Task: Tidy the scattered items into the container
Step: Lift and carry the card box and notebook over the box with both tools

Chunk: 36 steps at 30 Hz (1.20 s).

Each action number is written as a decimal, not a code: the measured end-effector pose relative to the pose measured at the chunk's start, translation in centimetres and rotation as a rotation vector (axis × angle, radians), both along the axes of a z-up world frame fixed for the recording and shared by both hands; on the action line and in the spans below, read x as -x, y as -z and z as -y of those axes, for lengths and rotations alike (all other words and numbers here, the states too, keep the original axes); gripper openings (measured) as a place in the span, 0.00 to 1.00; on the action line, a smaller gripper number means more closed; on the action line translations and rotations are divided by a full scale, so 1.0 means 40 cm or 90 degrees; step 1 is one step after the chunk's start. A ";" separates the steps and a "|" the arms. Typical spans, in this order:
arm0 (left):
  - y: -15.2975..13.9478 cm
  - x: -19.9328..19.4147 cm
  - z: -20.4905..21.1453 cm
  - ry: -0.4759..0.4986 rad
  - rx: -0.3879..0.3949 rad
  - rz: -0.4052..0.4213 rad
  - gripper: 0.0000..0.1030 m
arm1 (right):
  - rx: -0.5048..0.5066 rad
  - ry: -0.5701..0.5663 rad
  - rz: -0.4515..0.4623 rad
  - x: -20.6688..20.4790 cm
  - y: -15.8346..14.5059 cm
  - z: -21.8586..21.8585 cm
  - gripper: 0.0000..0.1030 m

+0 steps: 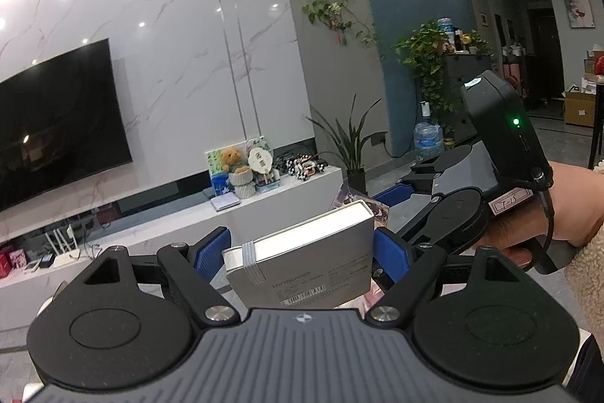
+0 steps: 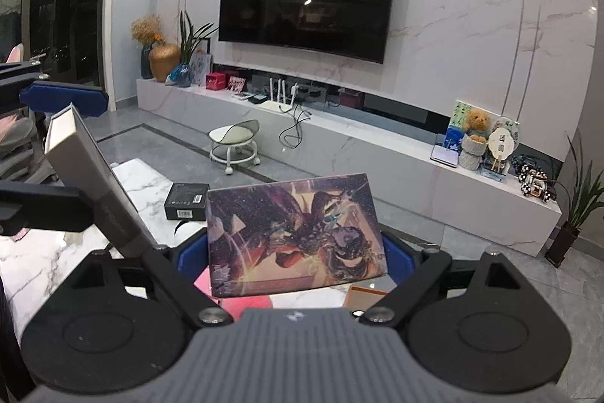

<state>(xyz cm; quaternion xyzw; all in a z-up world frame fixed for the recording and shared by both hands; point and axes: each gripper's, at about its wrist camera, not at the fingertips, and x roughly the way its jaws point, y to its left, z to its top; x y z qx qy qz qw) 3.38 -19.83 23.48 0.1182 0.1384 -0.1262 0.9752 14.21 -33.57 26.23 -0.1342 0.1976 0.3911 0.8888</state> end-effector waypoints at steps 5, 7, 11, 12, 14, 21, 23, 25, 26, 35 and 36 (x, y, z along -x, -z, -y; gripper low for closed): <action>-0.018 -0.004 0.040 0.024 -0.006 0.016 0.93 | -0.026 0.025 0.011 0.002 -0.032 0.064 0.89; -0.025 -0.007 0.057 0.036 -0.008 0.023 0.93 | -0.034 0.037 0.017 0.002 -0.043 0.088 0.89; -0.044 -0.011 0.099 0.060 -0.019 0.041 0.93 | -0.048 0.063 0.029 0.003 -0.064 0.141 0.89; -0.048 -0.012 0.108 0.067 -0.020 0.045 0.93 | -0.053 0.070 0.030 0.003 -0.069 0.154 0.89; -0.058 -0.015 0.128 0.080 -0.021 0.053 0.93 | -0.061 0.084 0.035 0.001 -0.078 0.179 0.89; -0.067 -0.030 0.187 0.119 -0.028 0.069 0.93 | -0.079 0.124 0.046 -0.005 -0.094 0.251 0.90; -0.062 -0.044 0.199 0.128 -0.026 0.067 0.93 | -0.084 0.133 0.044 -0.010 -0.092 0.269 0.90; -0.053 -0.057 0.209 0.134 -0.025 0.062 0.93 | -0.087 0.141 0.040 -0.018 -0.087 0.285 0.90; -0.048 -0.065 0.214 0.136 -0.024 0.059 0.93 | -0.087 0.145 0.036 -0.023 -0.083 0.292 0.90; 0.012 -0.158 0.228 0.145 0.007 0.011 0.93 | -0.070 0.174 -0.023 -0.115 -0.010 0.320 0.90; 0.022 -0.171 0.229 0.145 0.010 0.002 0.93 | -0.065 0.178 -0.032 -0.127 0.002 0.320 0.90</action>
